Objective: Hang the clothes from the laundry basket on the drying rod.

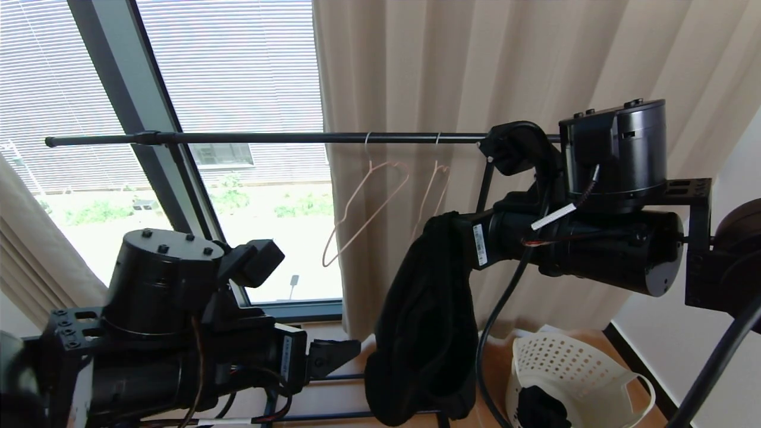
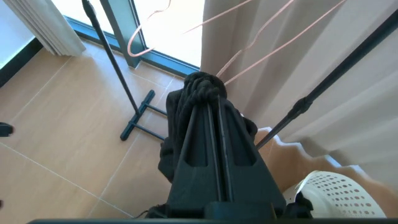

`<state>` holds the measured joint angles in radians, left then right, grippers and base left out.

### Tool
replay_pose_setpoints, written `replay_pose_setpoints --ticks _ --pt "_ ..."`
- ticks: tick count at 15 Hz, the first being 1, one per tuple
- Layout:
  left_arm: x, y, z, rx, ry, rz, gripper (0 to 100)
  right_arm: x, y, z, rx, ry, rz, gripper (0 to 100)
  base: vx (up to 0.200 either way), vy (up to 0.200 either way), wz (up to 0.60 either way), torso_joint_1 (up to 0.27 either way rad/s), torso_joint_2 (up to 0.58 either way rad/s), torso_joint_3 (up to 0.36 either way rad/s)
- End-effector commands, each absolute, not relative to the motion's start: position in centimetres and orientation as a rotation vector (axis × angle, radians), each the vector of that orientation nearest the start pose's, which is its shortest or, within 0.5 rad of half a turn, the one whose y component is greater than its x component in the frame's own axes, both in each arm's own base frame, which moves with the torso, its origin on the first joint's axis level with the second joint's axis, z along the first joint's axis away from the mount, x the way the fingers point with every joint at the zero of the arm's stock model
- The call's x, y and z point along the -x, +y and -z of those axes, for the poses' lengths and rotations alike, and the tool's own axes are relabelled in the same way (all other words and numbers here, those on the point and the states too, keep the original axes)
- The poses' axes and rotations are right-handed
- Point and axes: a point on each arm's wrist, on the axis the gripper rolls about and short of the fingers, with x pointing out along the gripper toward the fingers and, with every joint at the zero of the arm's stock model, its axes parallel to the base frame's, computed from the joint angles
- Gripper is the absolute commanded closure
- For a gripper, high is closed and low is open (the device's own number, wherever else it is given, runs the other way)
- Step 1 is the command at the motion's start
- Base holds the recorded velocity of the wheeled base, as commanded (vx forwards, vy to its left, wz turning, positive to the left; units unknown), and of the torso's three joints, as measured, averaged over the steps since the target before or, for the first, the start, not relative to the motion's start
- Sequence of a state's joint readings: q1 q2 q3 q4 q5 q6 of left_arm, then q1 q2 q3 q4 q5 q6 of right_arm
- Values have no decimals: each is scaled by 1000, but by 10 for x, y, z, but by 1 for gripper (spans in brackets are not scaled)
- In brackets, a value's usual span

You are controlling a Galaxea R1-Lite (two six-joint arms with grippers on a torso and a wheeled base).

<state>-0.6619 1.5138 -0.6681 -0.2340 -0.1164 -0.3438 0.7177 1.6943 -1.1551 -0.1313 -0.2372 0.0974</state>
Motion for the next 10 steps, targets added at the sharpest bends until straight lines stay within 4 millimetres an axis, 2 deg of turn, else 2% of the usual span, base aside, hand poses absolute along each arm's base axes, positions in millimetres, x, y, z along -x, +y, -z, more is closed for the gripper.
replay_pose_setpoints --ticks 1,3,5,7,10 --pt "-202 -177 -137 114 817 652 0 -250 221 -221 92 419 -467 100 0 0 0 0 0 0" --pt "-205 -192 -120 90 872 662 0 -249 226 -219 68 418 -470 100 0 0 0 0 0 0" --pt "-217 -215 -97 110 899 611 0 -243 235 -221 48 401 -497 100 0 0 0 0 0 0" --pt "-227 -227 -90 106 884 577 0 -239 238 -221 49 400 -501 100 0 0 0 0 0 0" --pt "-228 -249 -90 130 879 576 0 -239 237 -223 45 392 -490 100 0 0 0 0 0 0"
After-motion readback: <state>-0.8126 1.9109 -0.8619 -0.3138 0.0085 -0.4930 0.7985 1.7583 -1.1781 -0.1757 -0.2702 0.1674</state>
